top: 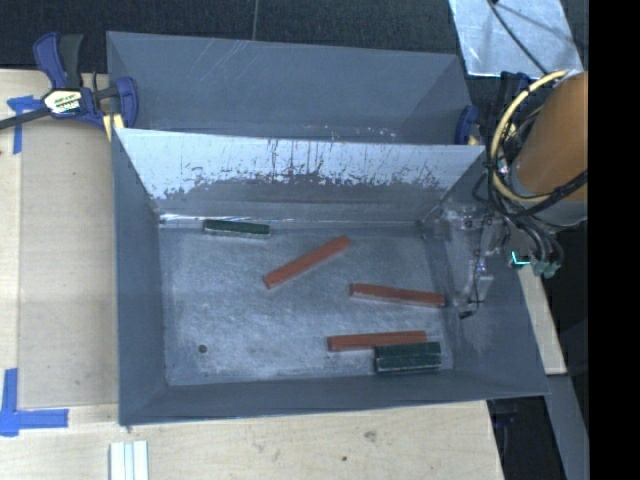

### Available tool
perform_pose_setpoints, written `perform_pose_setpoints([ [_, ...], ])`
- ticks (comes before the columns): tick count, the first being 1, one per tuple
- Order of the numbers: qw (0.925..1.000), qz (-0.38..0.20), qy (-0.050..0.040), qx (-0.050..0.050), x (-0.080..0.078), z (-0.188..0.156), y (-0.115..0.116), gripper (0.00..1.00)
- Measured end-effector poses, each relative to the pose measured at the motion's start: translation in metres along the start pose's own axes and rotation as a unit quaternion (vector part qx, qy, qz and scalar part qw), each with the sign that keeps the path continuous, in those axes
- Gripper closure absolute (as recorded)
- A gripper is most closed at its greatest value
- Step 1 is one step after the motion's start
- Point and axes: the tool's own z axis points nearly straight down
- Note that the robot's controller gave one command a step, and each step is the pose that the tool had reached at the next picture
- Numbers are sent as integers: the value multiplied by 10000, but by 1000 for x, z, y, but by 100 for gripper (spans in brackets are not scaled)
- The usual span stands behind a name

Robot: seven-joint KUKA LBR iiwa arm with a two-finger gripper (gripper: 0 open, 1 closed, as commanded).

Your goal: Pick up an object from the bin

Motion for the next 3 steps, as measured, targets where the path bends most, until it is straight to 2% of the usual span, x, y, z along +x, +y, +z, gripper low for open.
perform_pose_setpoints([
  [1, 9989, -458, -11, -5, -10, 127, 20, 0],
  [2, 9988, -476, -59, 5, -13, 121, 20, 100],
  [3, 9760, -2178, -68, 23, 2, -30, 27, 100],
])
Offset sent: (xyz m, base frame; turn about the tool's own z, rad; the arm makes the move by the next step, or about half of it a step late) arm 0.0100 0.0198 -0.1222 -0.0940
